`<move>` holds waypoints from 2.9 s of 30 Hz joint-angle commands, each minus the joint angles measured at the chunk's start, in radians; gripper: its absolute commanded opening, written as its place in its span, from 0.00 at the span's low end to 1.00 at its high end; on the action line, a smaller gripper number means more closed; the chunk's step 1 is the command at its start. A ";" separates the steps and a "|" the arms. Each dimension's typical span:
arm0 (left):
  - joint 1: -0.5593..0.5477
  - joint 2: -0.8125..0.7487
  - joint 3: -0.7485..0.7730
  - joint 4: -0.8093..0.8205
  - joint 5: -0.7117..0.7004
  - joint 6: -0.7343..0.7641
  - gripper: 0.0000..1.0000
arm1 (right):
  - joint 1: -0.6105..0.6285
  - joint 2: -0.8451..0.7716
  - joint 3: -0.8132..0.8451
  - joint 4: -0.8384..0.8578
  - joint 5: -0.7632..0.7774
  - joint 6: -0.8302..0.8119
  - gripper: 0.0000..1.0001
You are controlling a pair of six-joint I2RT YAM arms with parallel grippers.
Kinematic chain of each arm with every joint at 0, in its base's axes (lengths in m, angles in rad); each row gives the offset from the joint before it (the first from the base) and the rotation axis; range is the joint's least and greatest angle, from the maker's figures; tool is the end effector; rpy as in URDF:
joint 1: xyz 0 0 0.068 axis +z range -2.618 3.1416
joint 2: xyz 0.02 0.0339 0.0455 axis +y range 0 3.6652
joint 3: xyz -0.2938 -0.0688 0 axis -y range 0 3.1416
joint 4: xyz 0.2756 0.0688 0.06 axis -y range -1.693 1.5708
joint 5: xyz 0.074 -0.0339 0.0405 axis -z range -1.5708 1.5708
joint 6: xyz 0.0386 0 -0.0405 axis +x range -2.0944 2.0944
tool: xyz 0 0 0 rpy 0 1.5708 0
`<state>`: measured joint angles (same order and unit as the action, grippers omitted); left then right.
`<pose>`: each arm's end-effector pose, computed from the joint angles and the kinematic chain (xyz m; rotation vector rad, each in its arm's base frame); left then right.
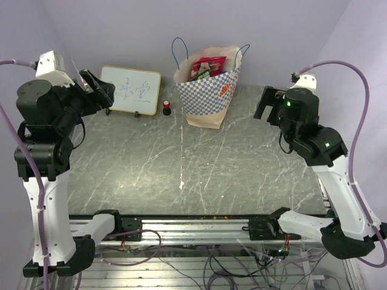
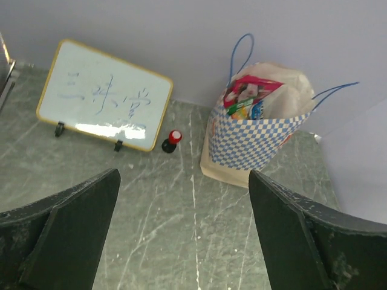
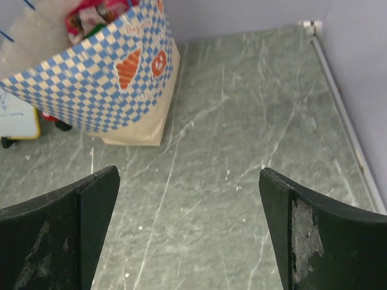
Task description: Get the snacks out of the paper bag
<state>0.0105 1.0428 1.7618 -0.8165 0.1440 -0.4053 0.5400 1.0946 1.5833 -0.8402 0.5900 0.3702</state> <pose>0.1516 -0.0039 0.5830 -0.2393 1.6672 -0.4178 0.1827 0.0844 0.5205 0.2306 1.8471 0.0620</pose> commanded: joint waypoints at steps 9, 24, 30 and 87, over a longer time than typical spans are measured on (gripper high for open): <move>-0.049 -0.002 -0.059 -0.079 -0.180 -0.061 0.97 | -0.064 0.126 -0.003 -0.110 -0.083 0.241 1.00; -0.115 -0.042 -0.136 -0.086 -0.106 -0.032 1.00 | -0.074 0.307 0.145 -0.031 0.032 -0.133 1.00; -0.130 -0.024 -0.156 -0.073 -0.101 -0.035 0.98 | -0.076 0.369 0.122 0.106 -0.014 -0.151 1.00; -0.185 0.150 0.129 -0.067 -0.235 0.090 0.98 | -0.130 0.711 0.330 0.580 -0.145 -0.046 0.00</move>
<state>-0.1677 1.2045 1.8801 -0.8902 -0.1421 -0.2779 0.4137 1.9125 1.9888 -0.2813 0.4808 0.2863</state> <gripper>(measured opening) 0.983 0.006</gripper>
